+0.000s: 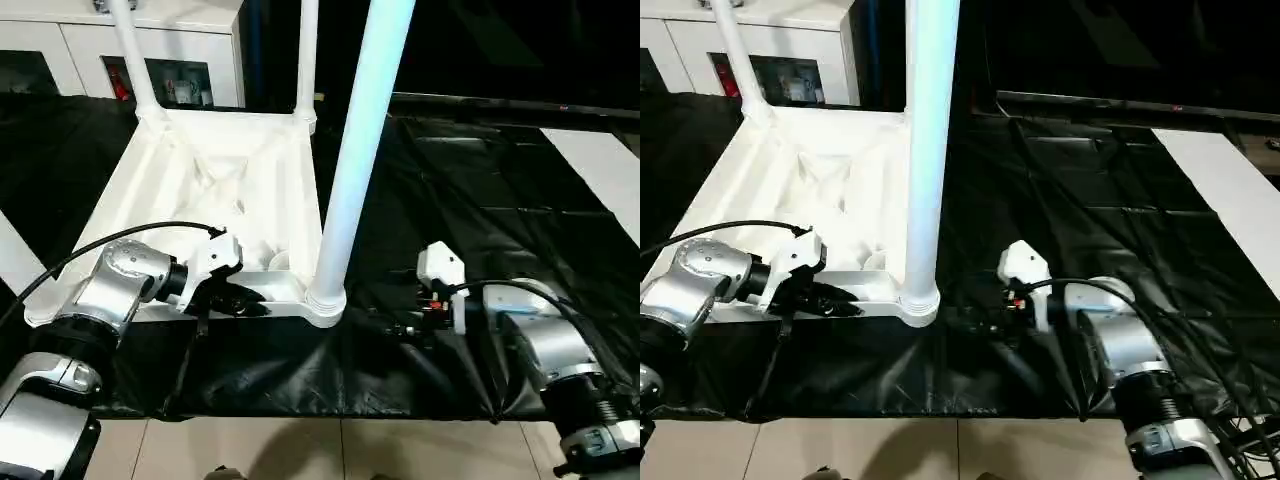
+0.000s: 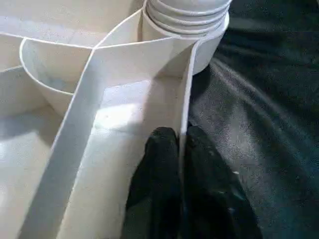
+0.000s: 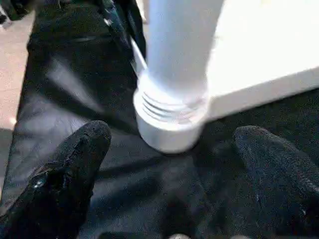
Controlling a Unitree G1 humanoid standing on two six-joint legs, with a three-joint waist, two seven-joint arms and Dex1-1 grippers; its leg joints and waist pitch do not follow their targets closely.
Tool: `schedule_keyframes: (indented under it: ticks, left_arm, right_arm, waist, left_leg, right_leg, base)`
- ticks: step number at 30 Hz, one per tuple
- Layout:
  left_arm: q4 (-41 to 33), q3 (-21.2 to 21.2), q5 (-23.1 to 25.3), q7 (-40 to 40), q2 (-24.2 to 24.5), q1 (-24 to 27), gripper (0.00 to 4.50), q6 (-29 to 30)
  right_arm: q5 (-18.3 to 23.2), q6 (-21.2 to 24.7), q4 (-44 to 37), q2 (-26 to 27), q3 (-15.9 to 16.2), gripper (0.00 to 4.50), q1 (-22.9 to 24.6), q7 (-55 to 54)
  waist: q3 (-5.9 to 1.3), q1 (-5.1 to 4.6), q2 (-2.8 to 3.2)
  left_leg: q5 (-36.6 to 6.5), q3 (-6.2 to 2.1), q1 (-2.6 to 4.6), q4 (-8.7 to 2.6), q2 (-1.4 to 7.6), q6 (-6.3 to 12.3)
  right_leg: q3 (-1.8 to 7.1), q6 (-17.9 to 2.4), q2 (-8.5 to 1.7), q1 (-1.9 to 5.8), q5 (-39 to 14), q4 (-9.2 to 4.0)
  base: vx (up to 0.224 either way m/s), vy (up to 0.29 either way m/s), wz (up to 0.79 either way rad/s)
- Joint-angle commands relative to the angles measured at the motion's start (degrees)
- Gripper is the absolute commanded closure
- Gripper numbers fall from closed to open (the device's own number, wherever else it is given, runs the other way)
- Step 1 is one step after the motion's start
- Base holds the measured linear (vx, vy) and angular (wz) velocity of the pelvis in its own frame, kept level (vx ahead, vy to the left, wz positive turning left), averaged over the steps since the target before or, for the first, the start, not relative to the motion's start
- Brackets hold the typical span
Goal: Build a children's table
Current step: Rotate leg to tighten
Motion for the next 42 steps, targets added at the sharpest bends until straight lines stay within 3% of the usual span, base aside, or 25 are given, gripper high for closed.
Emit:
schedule_keyframes:
  ticks: [1, 4, 9, 13, 16, 18, 21, 28, 29, 35, 37, 42]
  left_arm:
    - [-1.5, 1.1, -0.4, 4.2, -1.9, 1.5, 4.42, 3.1]
    - [-4.1, 1.0, -1.2, 5.3, -4.0, 2.7, 4.42, 5.5]
    - [-6.1, 0.9, -1.1, 7.2, -6.6, 3.3, 4.42, 6.4]
    - [-7.2, 0.4, -0.9, 6.2, -6.4, 3.4, 4.42, 5.7]
    - [-8.1, 0.3, -0.8, 5.7, -5.8, 3.6, 4.5, 5.9]
    - [-8.8, 0.3, -0.5, 5.4, -5.3, 3.8, 4.5, 6.1]
    - [-9.6, 0.4, -0.1, 5.1, -4.3, 4.4, 4.5, 6.2]
    - [-10.2, 0.5, 0.0, 4.7, -3.7, 5.0, 4.5, 6.4]
    - [-10.2, 0.5, 0.0, 4.6, -3.5, 5.0, 4.5, 6.4]
    - [-9.5, 0.7, 0.5, 5.5, -3.2, 4.5, 4.5, 6.7]
    - [-9.3, 0.8, 1.0, 7.6, -4.1, 4.1, 4.5, 7.3]
    - [-9.9, 1.1, 2.4, 16.7, -9.4, 3.3, 4.5, 9.9]
  right_arm:
    - [0.2, -1.1, 0.0, 0.6, 0.0, 0.0, -1.1, -1.4]
    - [-0.7, -1.8, 2.5, 2.1, 0.3, 0.0, -2.5, -3.3]
    - [-3.8, -3.1, 7.9, 3.8, 1.6, 0.0, -5.6, -7.3]
    - [-3.7, -3.8, 11.3, 4.6, 1.0, 0.0, -7.7, -7.8]
    - [-3.8, -4.4, 13.8, 5.0, 0.7, 0.28, -9.1, -8.1]
    - [-3.8, -5.6, 15.6, 5.3, 0.6, 0.39, -10.1, -8.4]
    - [-4.4, -7.2, 18.6, 6.0, 0.7, 0.71, -11.6, -8.7]
    - [-4.4, -8.8, 21.7, 6.7, 0.7, 1.21, -13.0, -8.7]
    - [-4.4, -9.0, 22.1, 6.7, 0.8, 1.47, -13.1, -8.6]
    - [-4.8, -10.6, 25.1, 7.6, 1.1, 1.71, -14.1, -8.6]
    - [-5.2, -10.7, 25.7, 8.2, 1.1, 1.78, -13.9, -9.9]
    - [-6.2, -9.4, 24.9, 11.5, 1.2, 1.79, -10.9, -16.7]
  waist:
    - [-3.61, 0.14, 0.64]
    - [-3.66, -0.14, 0.55]
    - [-3.81, -0.18, 0.05]
    - [-3.88, -0.2, 0.14]
    - [-3.96, -0.15, -0.12]
    - [-3.97, -0.25, 0.05]
    - [-3.86, -0.29, -0.51]
    - [-3.85, -0.31, -0.47]
    - [-3.84, -0.35, -0.59]
    - [-3.73, -0.47, -0.53]
    - [-3.7, -0.48, -0.29]
    - [-3.52, -0.47, -0.63]
  left_leg:
    - [-15.2, 0.45, 0.24, -4.04, -0.56, 0.02]
    - [-14.4, 0.4, -0.09, -4.12, -0.59, 0.13]
    - [-11.8, 0.73, -0.05, -3.78, -0.89, 0.86]
    - [-11.3, 0.73, -0.04, -3.83, -0.76, 1.04]
    - [-10.6, 0.8, -0.08, -3.87, -0.65, 1.35]
    - [-10.3, 0.8, -0.15, -3.89, -0.68, 1.32]
    - [-10.4, 0.92, -0.19, -3.86, -0.7, 1.59]
    - [-9.9, 0.92, -0.2, -3.91, -0.64, 1.58]
    - [-10.1, 0.93, -0.19, -3.92, -0.63, 1.52]
    - [-11.3, 0.89, -0.12, -3.99, -0.64, 1.19]
    - [-11.7, 0.86, -0.06, -4.02, -0.62, 0.98]
    - [-12.9, 0.78, 0.13, -4.19, -0.56, 0.26]
  right_leg:
    - [2.38, -9.9, -3.7, 2.76, -19.3, -5.77]
    - [2.37, -10.0, -3.8, 3.0, -19.0, -5.67]
    - [2.49, -9.9, -3.56, 2.95, -16.8, -5.6]
    - [2.47, -10.2, -3.56, 2.88, -15.5, -5.39]
    - [2.48, -11.0, -3.55, 2.96, -12.4, -5.06]
    - [2.45, -11.3, -3.55, 3.01, -11.6, -4.94]
    - [2.5, -10.6, -3.67, 3.0, -13.1, -5.14]
    - [2.53, -10.6, -3.74, 2.94, -13.2, -5.04]
    - [2.53, -10.5, -3.73, 2.93, -13.6, -5.07]
    - [2.55, -10.3, -3.74, 2.83, -15.5, -5.25]
    - [2.57, -10.1, -3.75, 2.77, -16.2, -5.31]
    - [2.54, -8.8, -3.79, 2.62, -19.7, -5.82]
  base:
    - [0.0, 0.0, 0.0]
    - [0.0, 0.0, 0.0]
    - [0.0, 0.0, 0.0]
    - [0.0, 0.0, 0.0]
    - [0.0, 0.0, 0.0]
    - [0.0, 0.0, 0.0]
    - [0.0, 0.0, 0.0]
    - [0.0, 0.0, 0.0]
    - [0.0, 0.0, 0.0]
    - [0.0, 0.0, 0.0]
    - [0.0, 0.0, 0.0]
    - [0.0, 0.0, 0.0]
